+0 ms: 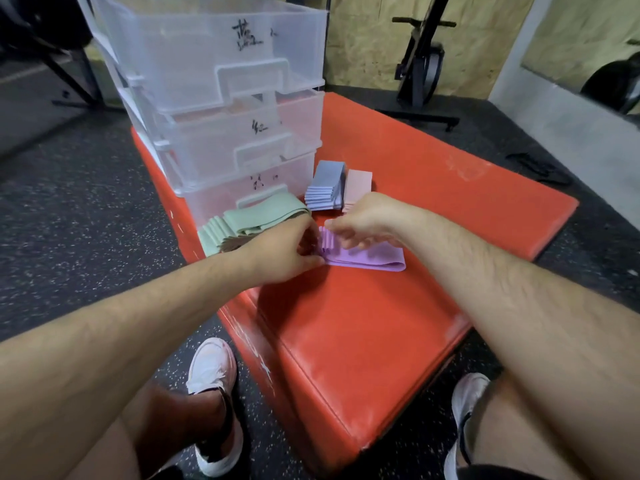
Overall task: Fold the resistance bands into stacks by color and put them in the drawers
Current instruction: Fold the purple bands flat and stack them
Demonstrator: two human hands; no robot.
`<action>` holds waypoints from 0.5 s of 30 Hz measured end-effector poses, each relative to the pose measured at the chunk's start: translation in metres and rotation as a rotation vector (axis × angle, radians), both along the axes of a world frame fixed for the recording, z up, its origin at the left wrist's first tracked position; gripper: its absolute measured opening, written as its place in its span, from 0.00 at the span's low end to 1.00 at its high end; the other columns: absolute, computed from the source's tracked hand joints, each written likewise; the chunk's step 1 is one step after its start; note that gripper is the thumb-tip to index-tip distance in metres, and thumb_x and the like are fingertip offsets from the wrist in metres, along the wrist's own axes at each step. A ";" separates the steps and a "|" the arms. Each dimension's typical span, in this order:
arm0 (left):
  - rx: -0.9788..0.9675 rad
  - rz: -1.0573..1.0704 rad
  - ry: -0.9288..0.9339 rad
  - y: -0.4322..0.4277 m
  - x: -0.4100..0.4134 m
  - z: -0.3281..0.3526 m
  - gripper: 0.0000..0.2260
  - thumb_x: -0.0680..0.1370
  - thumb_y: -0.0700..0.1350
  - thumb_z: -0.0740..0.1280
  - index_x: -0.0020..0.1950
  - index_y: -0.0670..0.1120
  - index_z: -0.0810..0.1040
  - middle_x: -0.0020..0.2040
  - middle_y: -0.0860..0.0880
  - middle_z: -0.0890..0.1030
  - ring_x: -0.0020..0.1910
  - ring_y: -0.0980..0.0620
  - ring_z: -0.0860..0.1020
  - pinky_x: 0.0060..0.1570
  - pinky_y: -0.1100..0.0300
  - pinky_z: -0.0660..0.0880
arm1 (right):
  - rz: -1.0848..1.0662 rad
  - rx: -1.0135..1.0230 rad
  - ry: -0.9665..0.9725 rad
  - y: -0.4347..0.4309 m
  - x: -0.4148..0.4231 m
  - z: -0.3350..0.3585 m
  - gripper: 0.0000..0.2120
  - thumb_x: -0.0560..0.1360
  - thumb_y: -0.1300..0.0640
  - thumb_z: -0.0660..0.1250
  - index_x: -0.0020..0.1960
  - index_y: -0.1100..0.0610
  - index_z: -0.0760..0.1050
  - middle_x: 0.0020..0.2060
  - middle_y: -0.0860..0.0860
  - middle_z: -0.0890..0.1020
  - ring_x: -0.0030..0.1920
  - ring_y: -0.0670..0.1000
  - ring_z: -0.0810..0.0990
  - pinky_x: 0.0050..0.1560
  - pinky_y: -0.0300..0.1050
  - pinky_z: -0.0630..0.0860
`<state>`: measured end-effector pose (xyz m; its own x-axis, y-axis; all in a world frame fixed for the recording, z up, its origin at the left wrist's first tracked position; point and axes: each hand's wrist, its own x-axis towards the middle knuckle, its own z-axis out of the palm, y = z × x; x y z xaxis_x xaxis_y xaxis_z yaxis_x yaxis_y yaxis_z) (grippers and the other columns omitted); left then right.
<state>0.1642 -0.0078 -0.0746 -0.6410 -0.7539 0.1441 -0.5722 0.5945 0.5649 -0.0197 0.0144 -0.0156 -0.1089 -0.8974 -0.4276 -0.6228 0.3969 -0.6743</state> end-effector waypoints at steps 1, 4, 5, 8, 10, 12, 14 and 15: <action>0.013 0.005 0.021 0.000 -0.001 0.001 0.17 0.72 0.45 0.76 0.54 0.45 0.72 0.45 0.50 0.79 0.44 0.48 0.80 0.49 0.50 0.78 | 0.044 0.010 0.085 0.000 0.001 -0.003 0.11 0.79 0.55 0.67 0.39 0.58 0.77 0.32 0.54 0.78 0.27 0.49 0.74 0.29 0.36 0.68; -0.051 -0.001 0.014 -0.001 -0.003 0.004 0.20 0.72 0.47 0.76 0.59 0.46 0.72 0.49 0.49 0.75 0.45 0.49 0.77 0.51 0.53 0.77 | 0.160 0.040 0.271 0.003 0.001 -0.003 0.13 0.78 0.57 0.64 0.49 0.65 0.83 0.37 0.55 0.82 0.32 0.52 0.74 0.30 0.39 0.68; -0.103 -0.011 -0.010 -0.002 -0.004 0.004 0.21 0.72 0.49 0.76 0.59 0.47 0.73 0.51 0.50 0.73 0.46 0.51 0.75 0.53 0.55 0.75 | 0.177 0.037 0.273 0.004 -0.003 -0.001 0.13 0.77 0.57 0.64 0.52 0.64 0.83 0.38 0.54 0.82 0.35 0.53 0.74 0.33 0.41 0.69; -0.237 -0.060 -0.072 -0.002 -0.009 0.004 0.18 0.71 0.52 0.76 0.56 0.47 0.78 0.53 0.47 0.73 0.51 0.48 0.73 0.56 0.54 0.72 | 0.174 -0.060 0.260 0.012 -0.014 0.007 0.10 0.77 0.59 0.65 0.52 0.56 0.84 0.37 0.49 0.82 0.37 0.50 0.74 0.33 0.39 0.70; -0.298 -0.072 -0.122 0.000 -0.018 0.007 0.18 0.71 0.53 0.75 0.56 0.46 0.78 0.54 0.46 0.73 0.53 0.45 0.73 0.57 0.54 0.70 | 0.139 -0.182 0.287 0.017 -0.030 0.008 0.09 0.76 0.60 0.67 0.51 0.54 0.85 0.39 0.46 0.82 0.40 0.46 0.77 0.37 0.37 0.72; -0.344 -0.079 -0.142 0.000 -0.029 0.009 0.19 0.72 0.55 0.74 0.57 0.48 0.76 0.55 0.47 0.74 0.54 0.45 0.73 0.57 0.54 0.69 | 0.118 -0.244 0.333 0.022 -0.048 0.007 0.08 0.75 0.60 0.69 0.50 0.54 0.86 0.43 0.48 0.85 0.43 0.45 0.79 0.40 0.35 0.73; -0.367 -0.099 -0.145 0.002 -0.042 0.012 0.19 0.72 0.57 0.71 0.58 0.49 0.76 0.55 0.48 0.74 0.54 0.44 0.74 0.57 0.51 0.71 | 0.095 -0.247 0.354 0.026 -0.065 0.005 0.06 0.73 0.59 0.72 0.47 0.52 0.86 0.44 0.49 0.86 0.44 0.46 0.81 0.45 0.39 0.76; -0.368 -0.113 -0.155 0.003 -0.048 0.013 0.19 0.72 0.58 0.69 0.58 0.49 0.76 0.55 0.48 0.74 0.54 0.44 0.75 0.56 0.49 0.72 | 0.085 -0.254 0.358 0.028 -0.071 0.004 0.05 0.72 0.59 0.72 0.45 0.51 0.86 0.42 0.48 0.86 0.43 0.46 0.81 0.45 0.40 0.76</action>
<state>0.1160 -0.0047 -0.0615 -0.7521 -0.5937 0.2860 -0.5534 0.8047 0.2151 -0.0912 0.0427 -0.0112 -0.1314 -0.9812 -0.1414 -0.8579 0.1840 -0.4797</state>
